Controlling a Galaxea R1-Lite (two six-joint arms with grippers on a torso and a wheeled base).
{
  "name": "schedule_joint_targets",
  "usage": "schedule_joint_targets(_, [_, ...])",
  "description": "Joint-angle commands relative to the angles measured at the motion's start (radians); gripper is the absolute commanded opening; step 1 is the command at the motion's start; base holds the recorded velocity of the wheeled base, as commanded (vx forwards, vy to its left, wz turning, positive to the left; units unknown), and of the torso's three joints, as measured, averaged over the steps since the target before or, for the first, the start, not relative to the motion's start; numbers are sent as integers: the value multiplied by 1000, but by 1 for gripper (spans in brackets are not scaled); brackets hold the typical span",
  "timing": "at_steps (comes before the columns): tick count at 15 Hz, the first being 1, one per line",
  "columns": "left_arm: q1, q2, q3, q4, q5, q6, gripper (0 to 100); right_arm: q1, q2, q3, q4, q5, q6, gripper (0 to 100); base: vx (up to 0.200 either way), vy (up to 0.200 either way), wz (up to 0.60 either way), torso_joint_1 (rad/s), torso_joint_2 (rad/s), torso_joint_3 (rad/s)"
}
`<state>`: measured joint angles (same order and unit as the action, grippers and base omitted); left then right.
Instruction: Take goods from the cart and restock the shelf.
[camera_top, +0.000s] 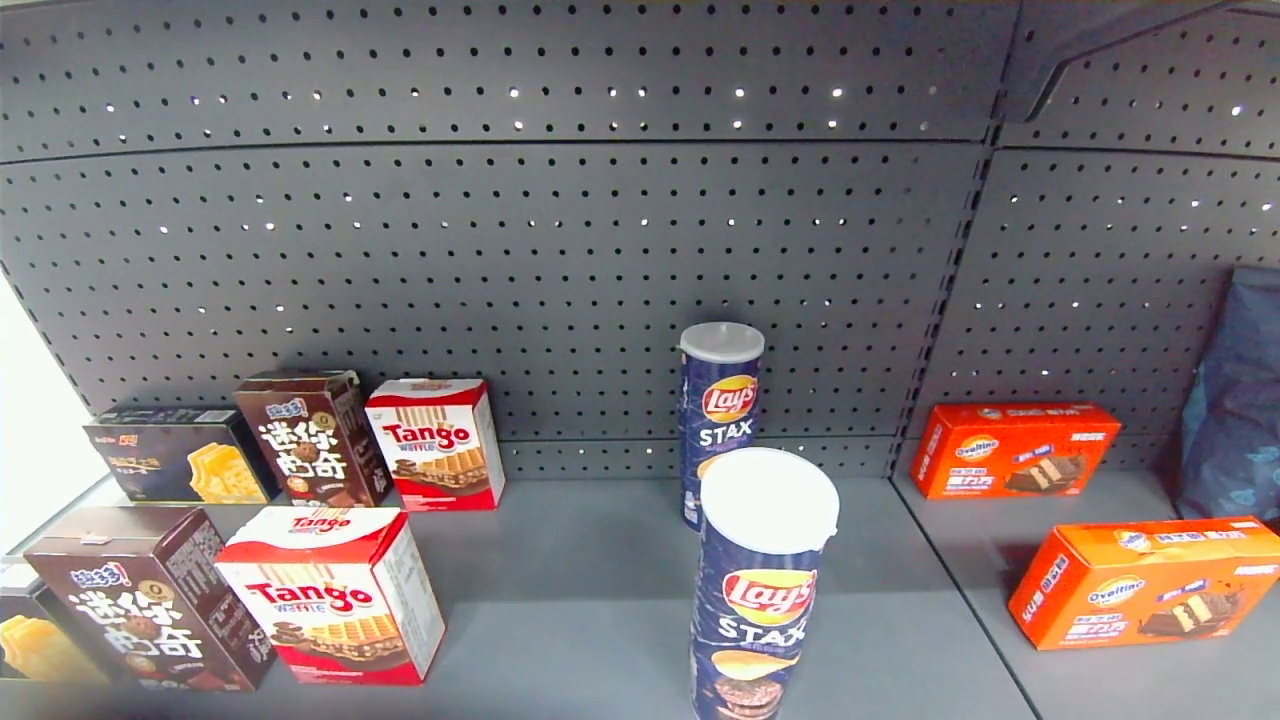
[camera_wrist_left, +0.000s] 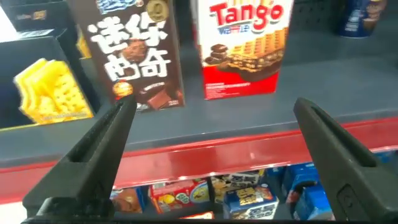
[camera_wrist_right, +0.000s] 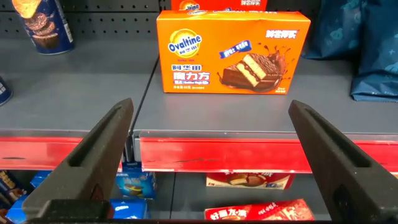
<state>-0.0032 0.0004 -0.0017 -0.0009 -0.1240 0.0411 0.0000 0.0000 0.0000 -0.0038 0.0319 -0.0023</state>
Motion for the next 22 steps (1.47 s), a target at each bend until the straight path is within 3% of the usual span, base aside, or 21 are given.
schedule_joint_targets(1, [0,0,0,-1,0,0,100,0,0,0,-1,0,-1,100,0,0,0,0,0,0])
schedule_joint_targets(13, [0,0,0,-1,11,-10,100,0,0,0,-1,0,-1,100,-17,0,0,0,-1,0])
schedule_joint_targets(16, [0,0,0,-1,18,-17,100,0,0,0,-1,0,-1,100,0,-200,0,-1,4,2])
schedule_joint_targets(22, [0,0,2,-1,30,-23,100,0,0,0,-1,0,-1,100,0,0,0,0,0,0])
